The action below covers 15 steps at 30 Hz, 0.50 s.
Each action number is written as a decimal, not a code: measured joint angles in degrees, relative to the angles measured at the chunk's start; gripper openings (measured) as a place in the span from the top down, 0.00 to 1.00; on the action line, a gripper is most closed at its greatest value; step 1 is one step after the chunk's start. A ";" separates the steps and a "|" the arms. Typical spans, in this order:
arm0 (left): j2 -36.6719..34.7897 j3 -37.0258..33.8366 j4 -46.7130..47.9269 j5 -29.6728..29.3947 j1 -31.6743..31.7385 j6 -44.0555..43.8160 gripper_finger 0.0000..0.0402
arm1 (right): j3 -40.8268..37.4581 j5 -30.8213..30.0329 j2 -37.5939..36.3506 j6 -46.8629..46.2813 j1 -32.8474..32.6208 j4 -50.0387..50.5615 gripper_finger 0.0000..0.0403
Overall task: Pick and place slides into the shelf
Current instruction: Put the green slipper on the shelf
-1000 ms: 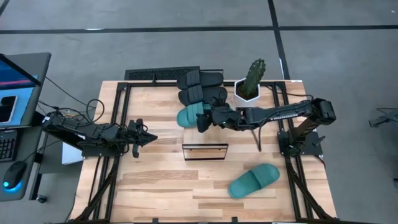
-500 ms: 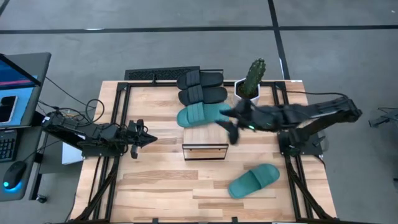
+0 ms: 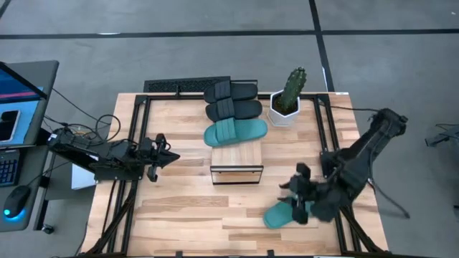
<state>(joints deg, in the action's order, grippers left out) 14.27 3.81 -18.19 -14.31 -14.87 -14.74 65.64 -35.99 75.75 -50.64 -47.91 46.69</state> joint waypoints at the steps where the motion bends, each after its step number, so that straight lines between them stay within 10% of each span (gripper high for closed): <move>1: 0.08 0.00 -1.37 0.00 0.00 0.67 1.00 | -0.30 -1.29 1.49 -1.88 -1.15 -0.01 0.56; 9: 0.03 0.00 -3.39 2.05 0.02 -4.43 1.00 | -0.54 -5.29 13.85 -20.23 -5.94 7.93 0.62; 15: 0.06 0.00 -3.76 6.00 0.02 1.17 1.00 | 0.73 4.07 17.86 -31.64 -4.78 19.03 0.66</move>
<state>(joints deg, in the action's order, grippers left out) 14.33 3.81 -21.95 -8.30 -14.86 -13.57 66.37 -31.92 93.61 -82.28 -52.69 65.73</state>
